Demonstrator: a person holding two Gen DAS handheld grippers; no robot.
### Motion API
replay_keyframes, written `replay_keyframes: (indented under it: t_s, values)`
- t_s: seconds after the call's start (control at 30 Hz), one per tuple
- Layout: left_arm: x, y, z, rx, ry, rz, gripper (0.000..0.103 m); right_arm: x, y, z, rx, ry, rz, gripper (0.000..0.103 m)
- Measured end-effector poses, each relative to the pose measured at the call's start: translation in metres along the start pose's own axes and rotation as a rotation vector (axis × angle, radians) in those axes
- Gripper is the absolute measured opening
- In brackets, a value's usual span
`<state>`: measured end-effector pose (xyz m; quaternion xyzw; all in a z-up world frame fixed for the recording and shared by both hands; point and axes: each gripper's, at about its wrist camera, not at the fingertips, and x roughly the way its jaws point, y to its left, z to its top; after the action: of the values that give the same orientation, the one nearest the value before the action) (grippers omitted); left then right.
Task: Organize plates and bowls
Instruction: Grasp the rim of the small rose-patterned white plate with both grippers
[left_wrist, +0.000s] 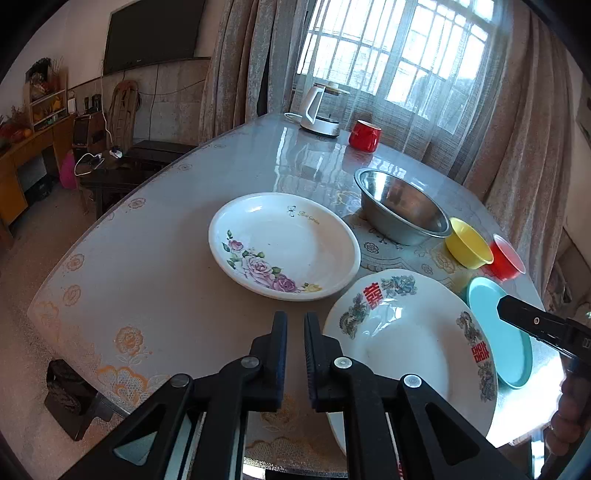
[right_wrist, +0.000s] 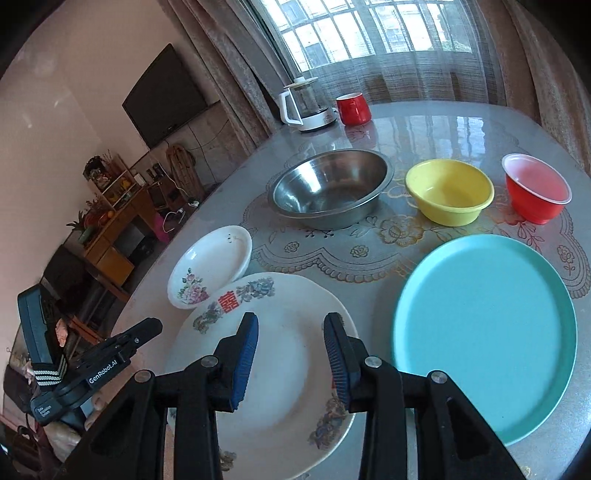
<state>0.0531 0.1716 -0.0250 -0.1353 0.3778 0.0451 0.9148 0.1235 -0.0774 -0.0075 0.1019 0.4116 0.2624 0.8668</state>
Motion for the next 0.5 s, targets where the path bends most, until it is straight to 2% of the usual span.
replay_keyframes:
  t_s: [0.2,0.4,0.5]
  values:
    - [0.012,0.030,0.025,-0.054,-0.026,0.036,0.013,0.051,0.030,0.039,0.027,0.099,0.132,0.037]
    - [0.034,0.054,0.046,-0.083,-0.015,0.072,0.020,0.108,0.039,0.068,0.081,0.185,0.138,0.037]
    - [0.047,0.062,0.054,-0.106,0.016,0.039,0.021,0.132,0.040,0.074,0.096,0.225,0.121,0.035]
